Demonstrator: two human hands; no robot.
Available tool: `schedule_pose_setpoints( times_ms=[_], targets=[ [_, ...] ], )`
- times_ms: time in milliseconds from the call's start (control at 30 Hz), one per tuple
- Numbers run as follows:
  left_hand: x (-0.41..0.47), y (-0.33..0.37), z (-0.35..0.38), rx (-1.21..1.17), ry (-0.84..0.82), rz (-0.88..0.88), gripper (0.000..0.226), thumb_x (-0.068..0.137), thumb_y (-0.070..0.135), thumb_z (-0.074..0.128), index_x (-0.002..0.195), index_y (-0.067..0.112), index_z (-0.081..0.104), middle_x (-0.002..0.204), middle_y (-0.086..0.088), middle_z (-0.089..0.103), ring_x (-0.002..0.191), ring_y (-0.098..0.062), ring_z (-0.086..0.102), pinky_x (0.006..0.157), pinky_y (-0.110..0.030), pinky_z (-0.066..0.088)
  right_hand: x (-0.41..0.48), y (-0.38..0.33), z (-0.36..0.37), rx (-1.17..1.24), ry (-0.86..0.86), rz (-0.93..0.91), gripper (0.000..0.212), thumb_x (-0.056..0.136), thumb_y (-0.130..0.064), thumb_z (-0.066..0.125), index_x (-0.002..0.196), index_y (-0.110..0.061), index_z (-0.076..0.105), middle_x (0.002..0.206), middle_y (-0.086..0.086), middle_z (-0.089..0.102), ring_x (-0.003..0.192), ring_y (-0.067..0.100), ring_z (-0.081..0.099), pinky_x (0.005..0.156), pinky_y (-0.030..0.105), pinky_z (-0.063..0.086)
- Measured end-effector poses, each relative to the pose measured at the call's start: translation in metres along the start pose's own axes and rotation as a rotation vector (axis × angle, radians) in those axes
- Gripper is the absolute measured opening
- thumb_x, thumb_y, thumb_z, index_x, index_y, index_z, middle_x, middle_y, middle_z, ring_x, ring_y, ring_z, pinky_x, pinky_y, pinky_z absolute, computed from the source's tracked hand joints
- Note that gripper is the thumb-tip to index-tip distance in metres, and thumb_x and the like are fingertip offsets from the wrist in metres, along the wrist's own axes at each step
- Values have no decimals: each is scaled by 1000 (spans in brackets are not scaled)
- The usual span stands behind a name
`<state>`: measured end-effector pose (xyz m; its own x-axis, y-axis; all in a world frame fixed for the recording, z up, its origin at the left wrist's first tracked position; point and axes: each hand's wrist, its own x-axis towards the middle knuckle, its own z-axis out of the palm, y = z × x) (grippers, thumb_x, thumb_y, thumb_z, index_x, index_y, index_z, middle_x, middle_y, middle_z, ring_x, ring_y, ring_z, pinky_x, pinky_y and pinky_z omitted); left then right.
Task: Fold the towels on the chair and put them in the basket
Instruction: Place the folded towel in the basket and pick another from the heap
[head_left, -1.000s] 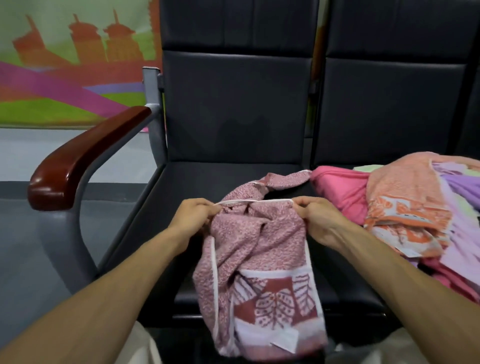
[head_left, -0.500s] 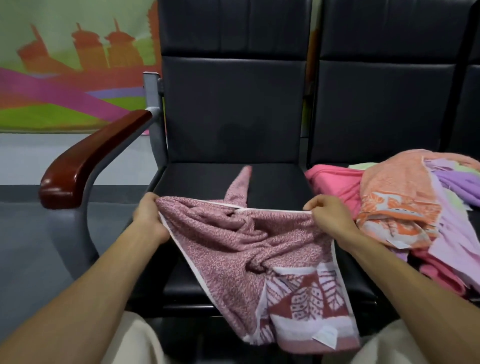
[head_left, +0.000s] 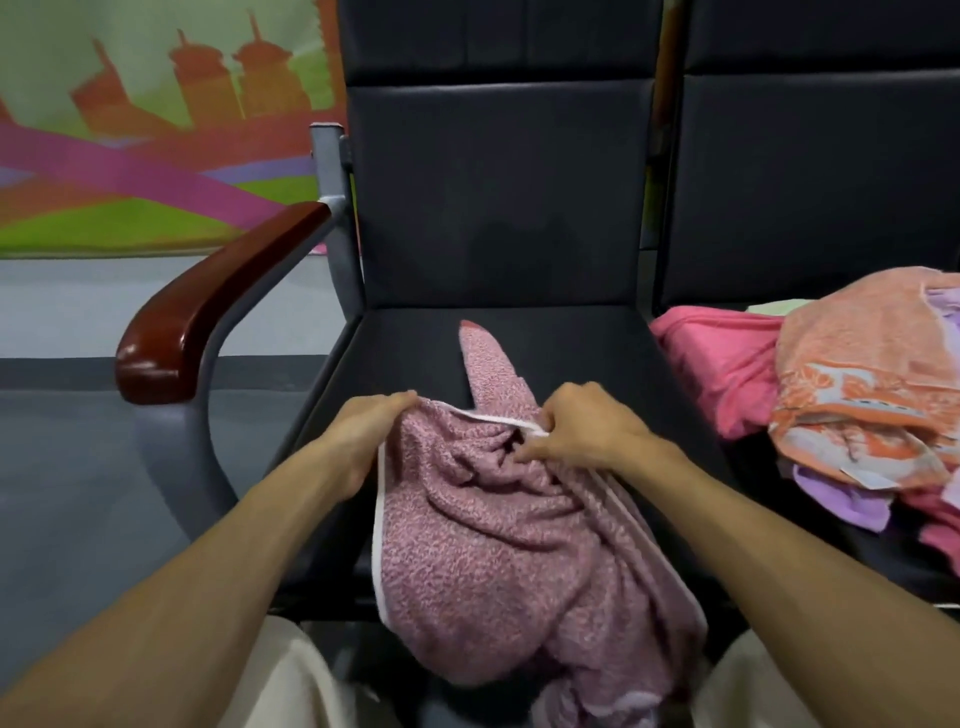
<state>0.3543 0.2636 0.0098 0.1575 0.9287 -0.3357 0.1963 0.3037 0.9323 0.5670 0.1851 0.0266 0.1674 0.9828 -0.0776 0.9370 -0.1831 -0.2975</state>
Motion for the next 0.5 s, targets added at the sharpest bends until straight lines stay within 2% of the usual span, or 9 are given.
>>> schedule_pose_setpoints(
  times_ms=[100, 167, 200, 300, 367, 433, 500],
  targets=[
    [-4, 4, -4, -95, -14, 2, 24, 95, 30, 55, 84, 11, 64, 79, -12, 65, 73, -23, 60, 70, -32, 49, 7, 25, -13, 113, 19, 63, 40, 71, -52, 77, 57, -17, 68, 63, -1, 64, 62, 14, 60, 51, 26, 38],
    [-4, 9, -8, -317, -50, -56, 26, 94, 29, 51, 75, 14, 58, 66, -7, 60, 64, -21, 57, 67, -31, 48, 7, 46, -19, 138, 60, 86, 46, 78, -52, 71, 46, -20, 62, 57, -3, 62, 59, 11, 58, 54, 27, 41],
    [-3, 12, -12, -431, -65, -74, 26, 94, 28, 47, 74, 14, 56, 66, -6, 59, 64, -20, 56, 70, -31, 47, 5, 56, -20, 181, 97, 90, 48, 81, -50, 69, 45, -19, 62, 57, -4, 62, 60, 11, 58, 58, 29, 43],
    [-1, 17, -25, -642, -90, -81, 26, 94, 24, 37, 83, 12, 58, 76, -6, 59, 71, -19, 56, 75, -31, 46, -2, 82, -21, 591, 258, 127, 44, 91, -36, 63, 55, -10, 63, 62, -2, 60, 65, 11, 54, 68, 31, 43],
    [-4, 18, -26, -669, -89, -67, 30, 98, 28, 36, 85, 12, 58, 74, -6, 62, 72, -19, 57, 72, -32, 46, -7, 94, -23, 822, 335, 188, 37, 97, -30, 57, 68, -11, 69, 71, 0, 67, 71, 15, 59, 75, 31, 47],
    [-10, 18, -24, -675, -102, -44, 36, 101, 32, 36, 85, 11, 59, 68, -8, 67, 74, -20, 58, 70, -34, 45, -16, 97, -24, 953, 377, 256, 34, 100, -29, 51, 81, -9, 71, 83, 7, 71, 82, 23, 64, 86, 38, 51],
    [-18, 19, -22, -654, -118, -24, 38, 101, 37, 37, 93, 10, 63, 75, -11, 71, 81, -23, 61, 71, -37, 45, -27, 90, -28, 1150, 399, 324, 31, 102, -23, 47, 87, -7, 69, 81, 6, 68, 77, 21, 63, 79, 35, 51]
  ],
)
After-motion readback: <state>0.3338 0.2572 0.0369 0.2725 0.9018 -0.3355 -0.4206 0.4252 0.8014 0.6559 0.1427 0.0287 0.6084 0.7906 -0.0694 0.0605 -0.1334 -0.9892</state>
